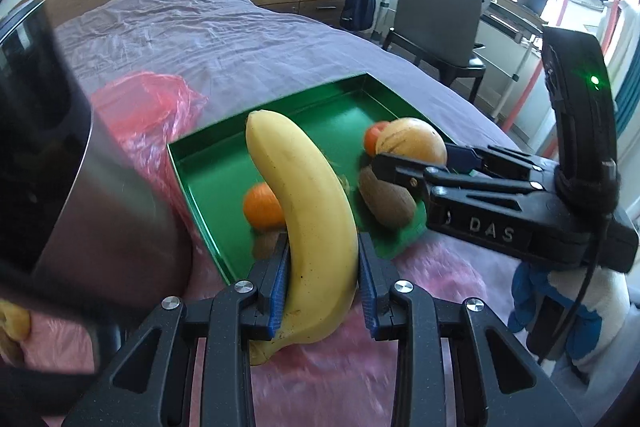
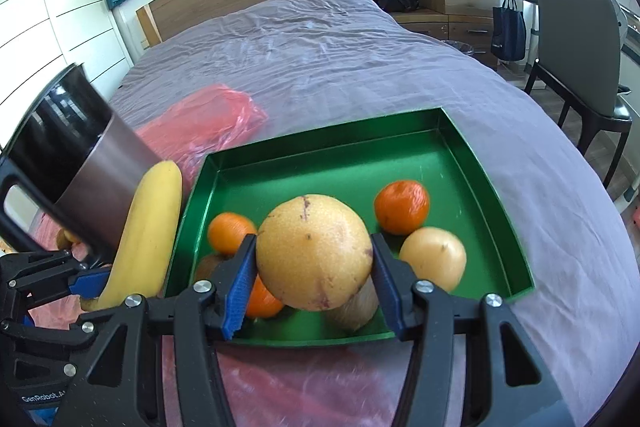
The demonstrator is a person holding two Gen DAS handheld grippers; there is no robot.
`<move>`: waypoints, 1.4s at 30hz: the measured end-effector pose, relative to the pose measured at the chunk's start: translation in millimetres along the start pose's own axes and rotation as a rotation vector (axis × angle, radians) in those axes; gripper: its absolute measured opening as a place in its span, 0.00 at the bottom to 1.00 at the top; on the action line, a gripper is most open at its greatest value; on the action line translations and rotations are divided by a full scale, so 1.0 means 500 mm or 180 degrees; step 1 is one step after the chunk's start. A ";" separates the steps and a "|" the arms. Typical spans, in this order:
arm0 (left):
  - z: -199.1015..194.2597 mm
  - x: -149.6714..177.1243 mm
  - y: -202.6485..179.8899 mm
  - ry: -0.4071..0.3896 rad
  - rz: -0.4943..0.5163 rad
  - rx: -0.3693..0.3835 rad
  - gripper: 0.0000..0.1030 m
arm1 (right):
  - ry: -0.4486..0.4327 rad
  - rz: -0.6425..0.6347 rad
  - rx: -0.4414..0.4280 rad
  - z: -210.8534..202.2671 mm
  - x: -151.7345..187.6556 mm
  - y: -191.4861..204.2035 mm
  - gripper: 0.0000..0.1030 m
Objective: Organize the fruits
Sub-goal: 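Carry the banana and pale pear in both tools over the green tray, then lower and release the banana with the left tool while the right releases the pear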
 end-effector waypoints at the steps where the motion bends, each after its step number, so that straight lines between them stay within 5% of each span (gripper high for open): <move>1: 0.011 -0.009 0.002 -0.0010 -0.0015 -0.0032 0.26 | -0.0004 0.0003 0.0007 0.011 -0.008 -0.005 1.00; 14: 0.162 -0.083 0.052 -0.0032 -0.0154 -0.0602 0.26 | 0.0114 -0.0187 0.0092 0.145 -0.082 -0.040 1.00; 42: 0.263 -0.108 0.086 0.0172 -0.0320 -0.0579 0.31 | 0.0372 -0.0444 0.0436 0.229 -0.093 -0.068 1.00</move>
Point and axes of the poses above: each gripper's, at about its wrist camera, not at the fingertips, and z roughly the way its jaws point, y to its left, x to its underside, the point moved 3 cm from there along z, roughly the way its jaws point, and after that the axes turned 2 degrees about -x, right-handed, at the moved point
